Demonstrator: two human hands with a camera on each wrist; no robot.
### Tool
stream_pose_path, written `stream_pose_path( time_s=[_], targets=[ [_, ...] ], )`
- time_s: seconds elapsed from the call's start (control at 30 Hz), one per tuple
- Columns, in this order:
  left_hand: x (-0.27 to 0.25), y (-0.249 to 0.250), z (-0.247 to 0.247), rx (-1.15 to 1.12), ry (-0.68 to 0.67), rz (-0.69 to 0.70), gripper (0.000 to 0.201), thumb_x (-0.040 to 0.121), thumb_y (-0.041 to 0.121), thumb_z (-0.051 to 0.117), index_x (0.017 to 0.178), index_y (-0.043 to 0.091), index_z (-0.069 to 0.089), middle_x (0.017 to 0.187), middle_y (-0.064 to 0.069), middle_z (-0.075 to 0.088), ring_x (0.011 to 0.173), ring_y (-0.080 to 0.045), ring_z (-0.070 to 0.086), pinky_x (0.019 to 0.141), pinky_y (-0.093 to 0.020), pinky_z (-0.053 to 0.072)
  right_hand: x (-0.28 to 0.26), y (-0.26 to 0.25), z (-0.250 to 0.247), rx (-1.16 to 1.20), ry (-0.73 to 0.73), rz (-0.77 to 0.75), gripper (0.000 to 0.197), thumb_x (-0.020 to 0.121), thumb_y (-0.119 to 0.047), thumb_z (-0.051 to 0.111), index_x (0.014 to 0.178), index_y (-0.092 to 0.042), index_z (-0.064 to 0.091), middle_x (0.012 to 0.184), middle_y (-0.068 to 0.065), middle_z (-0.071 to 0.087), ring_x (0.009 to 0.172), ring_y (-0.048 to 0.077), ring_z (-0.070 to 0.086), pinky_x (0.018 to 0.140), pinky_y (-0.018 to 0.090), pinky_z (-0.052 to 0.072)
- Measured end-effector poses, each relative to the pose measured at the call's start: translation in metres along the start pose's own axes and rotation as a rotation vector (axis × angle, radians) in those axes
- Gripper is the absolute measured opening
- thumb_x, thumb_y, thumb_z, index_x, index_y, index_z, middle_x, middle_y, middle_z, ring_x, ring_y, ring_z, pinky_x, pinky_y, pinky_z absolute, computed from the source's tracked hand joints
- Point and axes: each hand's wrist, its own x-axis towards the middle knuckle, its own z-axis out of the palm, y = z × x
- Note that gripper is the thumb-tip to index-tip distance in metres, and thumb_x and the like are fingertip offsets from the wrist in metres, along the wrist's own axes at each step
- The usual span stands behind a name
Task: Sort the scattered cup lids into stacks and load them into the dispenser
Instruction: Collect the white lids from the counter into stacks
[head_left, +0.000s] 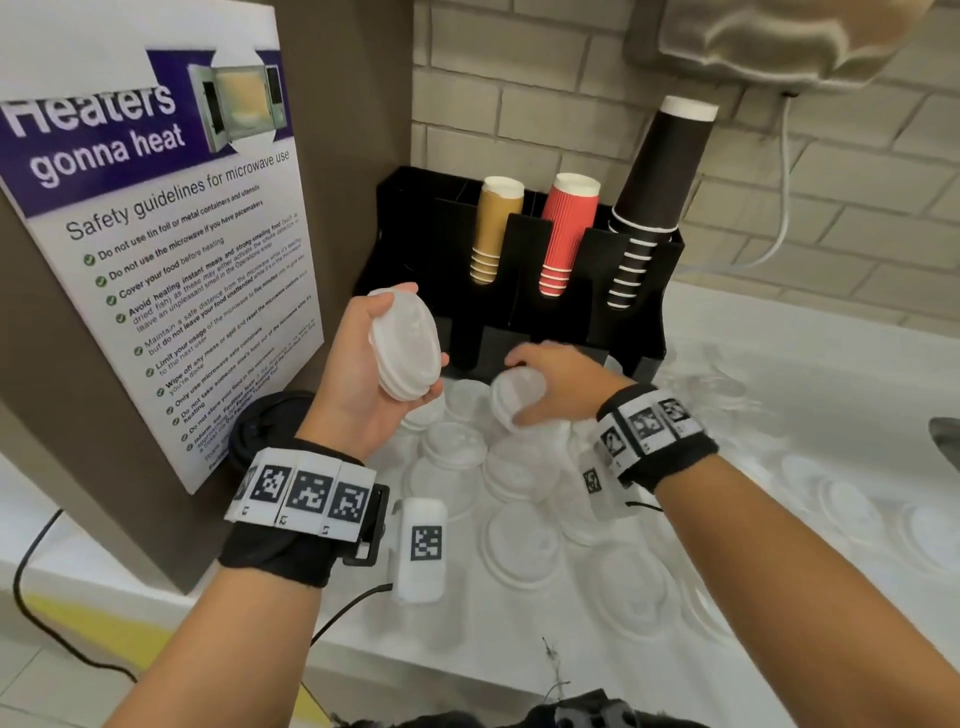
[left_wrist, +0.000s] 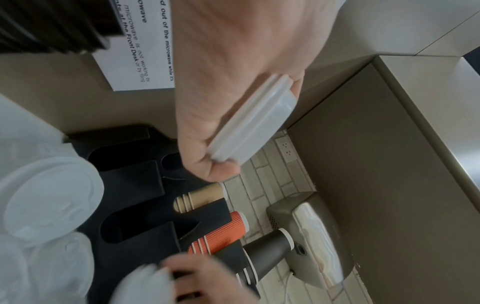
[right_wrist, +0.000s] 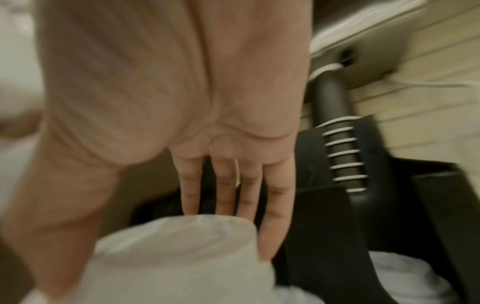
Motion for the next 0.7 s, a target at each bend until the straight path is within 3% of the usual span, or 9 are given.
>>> stream_pose_path(
  time_s=[0.1,0.17,0.23,0.3,0.37,0.43,0.5,0.57,0.7],
  targets=[
    [-0.001,-0.007,0.006,0.061,-0.01,-0.029,0.035,0.096,0.037,0.037,0.123,0.03,0.058,0.114,-0.007,0.054,0.088,-0.026,0.056,0.07,-0.036,0.049,-0.023,-0.004,-0.02,0.635,0.217,-0.034,0.056,0.078,-0.023,0.077,0.127,-0.029,0.052,0.116,-0.002,0.057,0.105,0.019,0.061,0.079,0.027,0.055],
    [0.0,-0.015,0.012,0.109,-0.038,-0.067,0.035,0.097,0.036,0.037,0.124,0.031,0.059,0.124,-0.008,0.054,0.097,-0.026,0.054,0.078,-0.039,0.048,-0.042,-0.013,-0.021,0.921,0.282,-0.123,0.053,0.079,-0.016,0.075,0.125,-0.031,0.054,0.116,-0.002,0.059,0.102,0.014,0.064,0.076,0.028,0.057],
    [-0.001,-0.023,0.017,0.129,-0.103,-0.097,0.038,0.098,0.035,0.038,0.128,0.026,0.058,0.133,-0.012,0.054,0.107,-0.027,0.053,0.085,-0.042,0.045,-0.057,-0.026,-0.014,0.949,0.334,-0.24,0.055,0.078,-0.012,0.076,0.126,-0.028,0.054,0.119,-0.005,0.06,0.108,0.009,0.061,0.084,0.027,0.054],
    [-0.003,-0.028,0.024,0.121,-0.187,-0.104,0.041,0.097,0.035,0.039,0.131,0.02,0.056,0.124,-0.011,0.062,0.106,-0.024,0.057,0.085,-0.039,0.047,-0.064,-0.036,-0.003,0.916,0.372,-0.317,0.057,0.077,-0.008,0.077,0.126,-0.023,0.054,0.124,-0.007,0.059,0.114,0.009,0.057,0.092,0.026,0.051],
    [-0.005,-0.03,0.029,0.108,-0.219,-0.101,0.046,0.091,0.039,0.045,0.131,0.018,0.056,0.115,-0.01,0.066,0.103,-0.023,0.061,0.081,-0.037,0.052,-0.069,-0.043,0.007,0.927,0.407,-0.332,0.058,0.075,-0.006,0.078,0.126,-0.022,0.054,0.127,-0.008,0.057,0.117,0.01,0.055,0.086,0.026,0.053],
    [-0.005,-0.033,0.033,0.12,-0.214,-0.091,0.054,0.086,0.046,0.052,0.133,0.02,0.055,0.125,-0.014,0.062,0.11,-0.026,0.06,0.088,-0.041,0.051,-0.072,-0.045,0.013,0.946,0.439,-0.315,0.059,0.075,-0.005,0.079,0.126,-0.02,0.054,0.129,-0.006,0.055,0.119,0.01,0.054,0.08,0.027,0.056],
    [-0.007,-0.036,0.035,0.148,-0.211,-0.083,0.053,0.082,0.054,0.058,0.127,0.027,0.06,0.128,-0.01,0.063,0.111,-0.022,0.062,0.086,-0.039,0.053,-0.075,-0.045,0.017,0.953,0.463,-0.3,0.061,0.074,-0.006,0.079,0.127,-0.019,0.053,0.129,-0.005,0.054,0.12,0.01,0.053,0.08,0.03,0.058],
    [-0.008,-0.04,0.036,0.167,-0.224,-0.081,0.053,0.076,0.059,0.06,0.122,0.032,0.062,0.126,-0.005,0.065,0.112,-0.02,0.064,0.085,-0.038,0.055,-0.077,-0.045,0.02,0.965,0.465,-0.302,0.06,0.074,-0.006,0.079,0.127,-0.019,0.053,0.129,-0.006,0.054,0.121,0.011,0.053,0.081,0.032,0.058],
    [-0.012,-0.048,0.036,0.174,-0.221,-0.063,0.062,0.082,0.057,0.051,0.134,0.025,0.053,0.134,-0.009,0.059,0.123,-0.025,0.057,0.1,-0.05,0.048,-0.079,-0.045,0.027,0.985,0.446,-0.314,0.06,0.074,-0.005,0.079,0.127,-0.02,0.054,0.13,-0.007,0.053,0.12,0.013,0.053,0.081,0.036,0.058]
  ],
)
